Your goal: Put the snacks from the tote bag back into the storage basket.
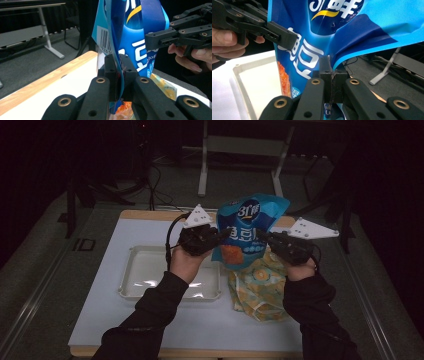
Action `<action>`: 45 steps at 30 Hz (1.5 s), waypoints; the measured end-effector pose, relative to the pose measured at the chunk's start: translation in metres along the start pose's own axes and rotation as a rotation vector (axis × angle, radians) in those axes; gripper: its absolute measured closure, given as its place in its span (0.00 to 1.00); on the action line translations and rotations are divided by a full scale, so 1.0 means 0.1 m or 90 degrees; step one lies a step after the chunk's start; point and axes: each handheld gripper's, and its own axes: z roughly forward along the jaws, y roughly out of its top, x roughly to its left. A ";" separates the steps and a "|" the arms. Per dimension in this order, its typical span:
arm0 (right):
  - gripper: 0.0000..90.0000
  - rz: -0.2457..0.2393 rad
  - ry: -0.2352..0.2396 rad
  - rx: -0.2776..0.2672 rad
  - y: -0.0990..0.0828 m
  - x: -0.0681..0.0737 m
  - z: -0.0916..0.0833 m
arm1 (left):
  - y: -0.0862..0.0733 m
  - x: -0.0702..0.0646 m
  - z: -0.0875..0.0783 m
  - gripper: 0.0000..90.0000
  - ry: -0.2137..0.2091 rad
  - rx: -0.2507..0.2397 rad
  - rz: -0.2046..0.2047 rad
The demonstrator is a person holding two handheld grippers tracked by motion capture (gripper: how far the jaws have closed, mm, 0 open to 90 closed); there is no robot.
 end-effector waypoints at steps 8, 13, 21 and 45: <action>1.00 -0.006 0.020 -0.002 0.07 0.10 0.17 | -0.04 0.07 -0.19 0.97 0.019 0.003 -0.005; 1.00 -0.017 0.033 0.001 0.13 0.19 0.26 | -0.07 0.12 -0.33 0.97 0.030 0.000 -0.008; 0.99 -0.023 0.051 -0.005 0.20 0.33 0.42 | -0.12 0.17 -0.56 0.97 0.055 0.005 -0.009; 0.99 -0.023 0.109 0.012 0.08 0.72 0.91 | -0.59 0.35 -0.97 0.97 0.093 0.018 -0.055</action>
